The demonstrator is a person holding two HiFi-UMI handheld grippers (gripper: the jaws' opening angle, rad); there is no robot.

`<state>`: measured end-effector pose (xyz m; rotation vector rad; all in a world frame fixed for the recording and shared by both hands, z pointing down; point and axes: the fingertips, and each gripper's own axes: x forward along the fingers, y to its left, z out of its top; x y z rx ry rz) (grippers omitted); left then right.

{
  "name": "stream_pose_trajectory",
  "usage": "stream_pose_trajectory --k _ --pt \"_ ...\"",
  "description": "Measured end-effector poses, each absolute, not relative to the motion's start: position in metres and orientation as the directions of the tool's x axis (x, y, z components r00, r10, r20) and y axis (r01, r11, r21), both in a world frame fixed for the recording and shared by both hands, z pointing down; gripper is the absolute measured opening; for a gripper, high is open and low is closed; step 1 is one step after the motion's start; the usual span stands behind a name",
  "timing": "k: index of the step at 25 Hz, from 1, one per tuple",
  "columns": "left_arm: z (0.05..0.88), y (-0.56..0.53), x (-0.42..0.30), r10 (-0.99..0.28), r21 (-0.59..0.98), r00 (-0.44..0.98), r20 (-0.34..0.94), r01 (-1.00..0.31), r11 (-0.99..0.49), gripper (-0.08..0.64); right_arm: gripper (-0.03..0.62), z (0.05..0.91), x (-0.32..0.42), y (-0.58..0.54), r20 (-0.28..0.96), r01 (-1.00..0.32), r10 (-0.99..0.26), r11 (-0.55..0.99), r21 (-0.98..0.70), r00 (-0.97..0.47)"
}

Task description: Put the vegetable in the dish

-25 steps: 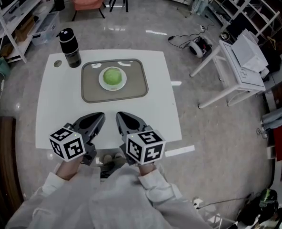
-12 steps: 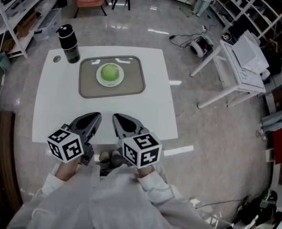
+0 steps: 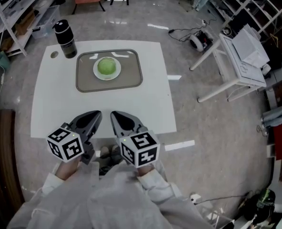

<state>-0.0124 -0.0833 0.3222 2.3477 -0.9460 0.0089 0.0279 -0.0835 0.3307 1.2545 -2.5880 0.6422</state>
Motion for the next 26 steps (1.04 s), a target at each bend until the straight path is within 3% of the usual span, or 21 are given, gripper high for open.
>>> stream_pose_trajectory --k 26 --pt "0.318 -0.093 -0.002 -0.625 0.512 0.746 0.229 -0.639 -0.575 0.008 0.012 0.326 0.032 -0.093 0.342 -0.769 -0.689 0.569 -0.292 -0.639"
